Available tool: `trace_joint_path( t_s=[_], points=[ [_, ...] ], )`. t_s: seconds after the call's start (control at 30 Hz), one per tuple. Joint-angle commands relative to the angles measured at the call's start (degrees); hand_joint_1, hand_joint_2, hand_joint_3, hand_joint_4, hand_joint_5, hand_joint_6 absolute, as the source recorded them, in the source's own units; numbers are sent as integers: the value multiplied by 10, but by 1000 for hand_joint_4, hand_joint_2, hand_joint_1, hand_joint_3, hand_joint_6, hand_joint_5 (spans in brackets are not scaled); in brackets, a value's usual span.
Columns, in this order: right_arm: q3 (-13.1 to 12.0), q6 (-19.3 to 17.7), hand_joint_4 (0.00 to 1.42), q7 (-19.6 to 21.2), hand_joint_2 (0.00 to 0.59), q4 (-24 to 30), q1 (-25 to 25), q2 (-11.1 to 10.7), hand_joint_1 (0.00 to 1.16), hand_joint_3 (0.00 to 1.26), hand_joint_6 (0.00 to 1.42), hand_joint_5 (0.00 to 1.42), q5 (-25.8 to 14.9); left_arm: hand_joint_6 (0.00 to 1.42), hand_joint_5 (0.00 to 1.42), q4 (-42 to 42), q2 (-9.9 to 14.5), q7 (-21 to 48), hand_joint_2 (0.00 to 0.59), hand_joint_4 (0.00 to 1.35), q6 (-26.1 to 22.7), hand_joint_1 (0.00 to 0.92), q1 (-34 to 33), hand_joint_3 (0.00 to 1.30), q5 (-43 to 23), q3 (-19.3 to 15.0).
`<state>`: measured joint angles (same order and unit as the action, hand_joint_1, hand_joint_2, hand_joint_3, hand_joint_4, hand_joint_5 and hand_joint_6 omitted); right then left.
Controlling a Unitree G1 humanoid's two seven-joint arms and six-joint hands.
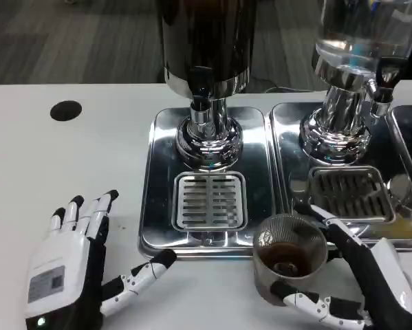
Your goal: Grasp the cup under the faucet to collect the drink, then remove the cup.
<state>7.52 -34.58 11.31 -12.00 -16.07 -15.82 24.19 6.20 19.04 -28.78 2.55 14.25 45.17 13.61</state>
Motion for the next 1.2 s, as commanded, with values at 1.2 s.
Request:
trace_joint_path(
  t_s=[1.2],
  points=[
    [-84, -23, 0, 102, 248, 141, -64, 33, 570, 72, 18, 0, 81, 0, 10, -60, 4, -8, 77, 0, 7, 0, 38, 130, 0, -17]
  ],
)
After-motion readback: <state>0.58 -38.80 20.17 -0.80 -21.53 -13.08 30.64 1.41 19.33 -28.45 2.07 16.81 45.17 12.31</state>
